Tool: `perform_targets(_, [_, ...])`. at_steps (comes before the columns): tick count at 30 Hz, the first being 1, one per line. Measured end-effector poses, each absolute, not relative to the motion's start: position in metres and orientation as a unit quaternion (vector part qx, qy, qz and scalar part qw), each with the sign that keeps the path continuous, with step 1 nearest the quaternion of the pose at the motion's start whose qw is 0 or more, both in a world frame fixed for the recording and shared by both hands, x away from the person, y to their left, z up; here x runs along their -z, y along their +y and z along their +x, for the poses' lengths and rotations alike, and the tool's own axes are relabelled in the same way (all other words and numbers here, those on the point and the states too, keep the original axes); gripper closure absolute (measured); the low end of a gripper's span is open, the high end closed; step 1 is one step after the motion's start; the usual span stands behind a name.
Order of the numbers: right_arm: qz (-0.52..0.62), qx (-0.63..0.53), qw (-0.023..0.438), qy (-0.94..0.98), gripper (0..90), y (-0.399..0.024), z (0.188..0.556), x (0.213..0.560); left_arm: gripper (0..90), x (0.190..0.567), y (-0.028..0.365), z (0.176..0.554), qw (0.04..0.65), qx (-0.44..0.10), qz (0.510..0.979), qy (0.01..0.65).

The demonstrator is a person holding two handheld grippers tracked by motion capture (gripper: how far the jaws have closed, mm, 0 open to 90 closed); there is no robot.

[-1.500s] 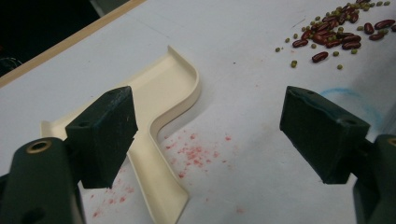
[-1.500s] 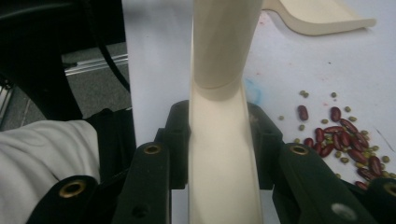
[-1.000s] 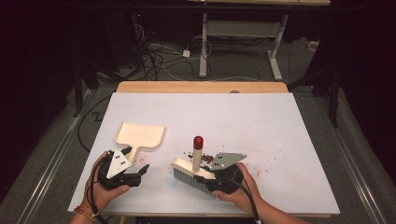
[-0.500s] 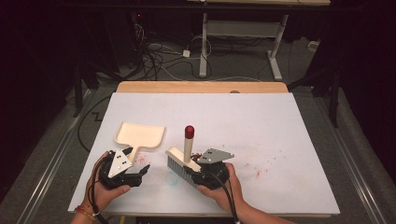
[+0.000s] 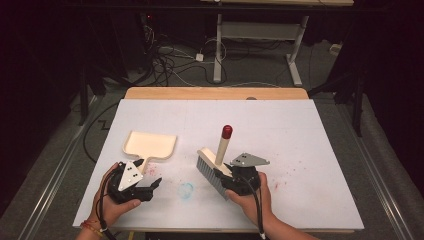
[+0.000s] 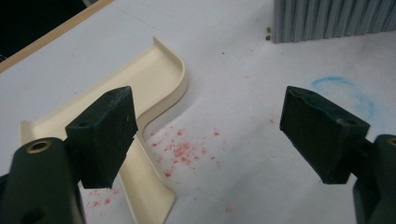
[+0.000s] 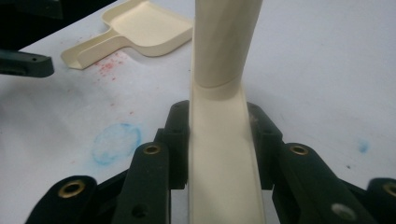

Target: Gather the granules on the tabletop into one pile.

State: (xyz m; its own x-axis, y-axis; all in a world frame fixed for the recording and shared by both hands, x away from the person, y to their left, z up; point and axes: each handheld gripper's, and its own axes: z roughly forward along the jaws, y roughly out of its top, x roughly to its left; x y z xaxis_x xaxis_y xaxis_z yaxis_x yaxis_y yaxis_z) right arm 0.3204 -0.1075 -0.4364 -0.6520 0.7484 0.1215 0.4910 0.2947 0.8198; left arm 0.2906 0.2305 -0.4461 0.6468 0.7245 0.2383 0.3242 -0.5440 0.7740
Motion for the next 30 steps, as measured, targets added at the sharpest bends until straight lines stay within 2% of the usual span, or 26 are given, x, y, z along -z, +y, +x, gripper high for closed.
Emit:
perform_targets(17, [0.379,-0.456,0.146,0.792,67.1,-0.120,0.323,0.429,17.8,0.447,0.229,0.291,0.356,-0.273,0.838,0.311])
perform_targets(22, [0.361,-0.472,0.128,0.794,67.1,-0.105,0.323,0.424,17.8,0.447,0.228,0.292,0.356,-0.273,0.838,0.312])
perform_targets(25, [0.346,-0.476,0.133,0.798,67.1,-0.091,0.324,0.423,17.8,0.448,0.228,0.293,0.353,-0.270,0.839,0.313])
perform_targets(30, [0.369,-0.484,0.126,0.783,67.1,-0.070,0.338,0.428,17.8,0.449,0.226,0.294,0.353,-0.268,0.840,0.313])
